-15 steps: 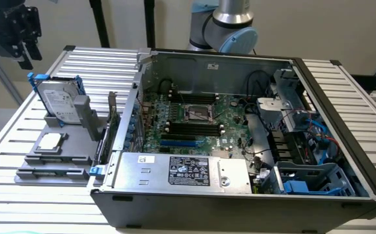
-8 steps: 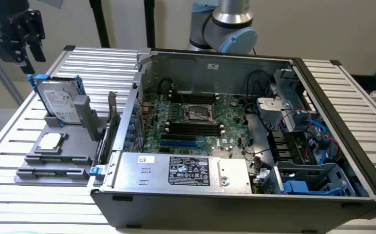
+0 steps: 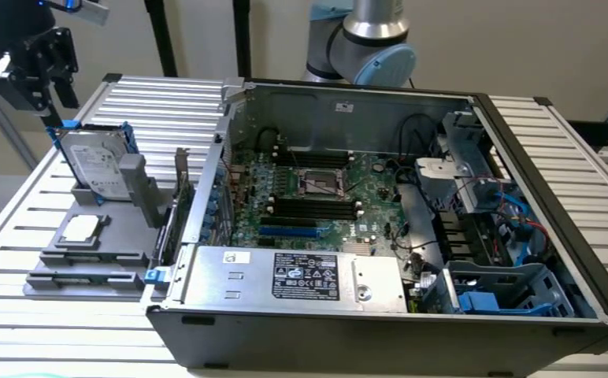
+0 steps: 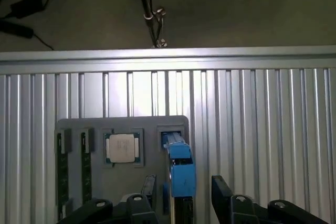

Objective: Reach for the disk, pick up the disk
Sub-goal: 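Pick up the disk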

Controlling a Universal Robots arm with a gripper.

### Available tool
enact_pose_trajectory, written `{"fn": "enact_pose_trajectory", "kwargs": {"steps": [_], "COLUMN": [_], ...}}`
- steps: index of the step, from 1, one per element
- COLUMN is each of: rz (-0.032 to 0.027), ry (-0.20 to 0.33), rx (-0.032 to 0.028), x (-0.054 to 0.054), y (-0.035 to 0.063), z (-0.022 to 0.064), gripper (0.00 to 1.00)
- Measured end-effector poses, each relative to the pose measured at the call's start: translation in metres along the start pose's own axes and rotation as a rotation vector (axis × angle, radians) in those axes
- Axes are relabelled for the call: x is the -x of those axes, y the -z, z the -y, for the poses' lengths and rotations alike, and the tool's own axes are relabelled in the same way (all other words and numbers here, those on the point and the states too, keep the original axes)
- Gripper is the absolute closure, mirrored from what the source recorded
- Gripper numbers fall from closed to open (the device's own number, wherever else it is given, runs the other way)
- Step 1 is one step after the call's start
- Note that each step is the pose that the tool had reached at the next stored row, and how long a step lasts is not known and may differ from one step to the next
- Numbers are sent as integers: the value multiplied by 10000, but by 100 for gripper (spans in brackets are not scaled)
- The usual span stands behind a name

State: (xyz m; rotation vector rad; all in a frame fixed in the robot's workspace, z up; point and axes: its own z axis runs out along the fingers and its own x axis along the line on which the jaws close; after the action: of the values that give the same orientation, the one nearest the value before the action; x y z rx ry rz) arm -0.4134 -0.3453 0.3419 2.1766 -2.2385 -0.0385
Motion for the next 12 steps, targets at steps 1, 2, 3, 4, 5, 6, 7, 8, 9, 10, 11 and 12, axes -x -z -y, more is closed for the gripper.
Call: {"fn": "enact_pose_trajectory", "kwargs": {"steps": [1, 2, 3, 4, 5, 6, 7, 8, 9, 10, 11, 12], "rz": [-5, -9, -10, -10, -11, -11, -12, -13, -13, -14, -14, -15], "ry": [38, 69, 96, 120, 139, 158, 176, 192, 211, 231, 250, 270], "rx": [1, 1, 1, 0, 0, 0, 1, 1, 1, 1, 0, 1], "x": [0, 0, 1, 1, 2, 2, 1, 1, 1, 1, 1, 1], "y": [-17, -35, -53, -72, -90, -108, -126, -144, -163, -181, -199, -217], "z": [2, 3, 3, 4, 4, 5, 5, 6, 7, 7, 8, 8], "gripper": [46, 46, 46, 46, 46, 46, 46, 46, 46, 46, 46, 46]}}
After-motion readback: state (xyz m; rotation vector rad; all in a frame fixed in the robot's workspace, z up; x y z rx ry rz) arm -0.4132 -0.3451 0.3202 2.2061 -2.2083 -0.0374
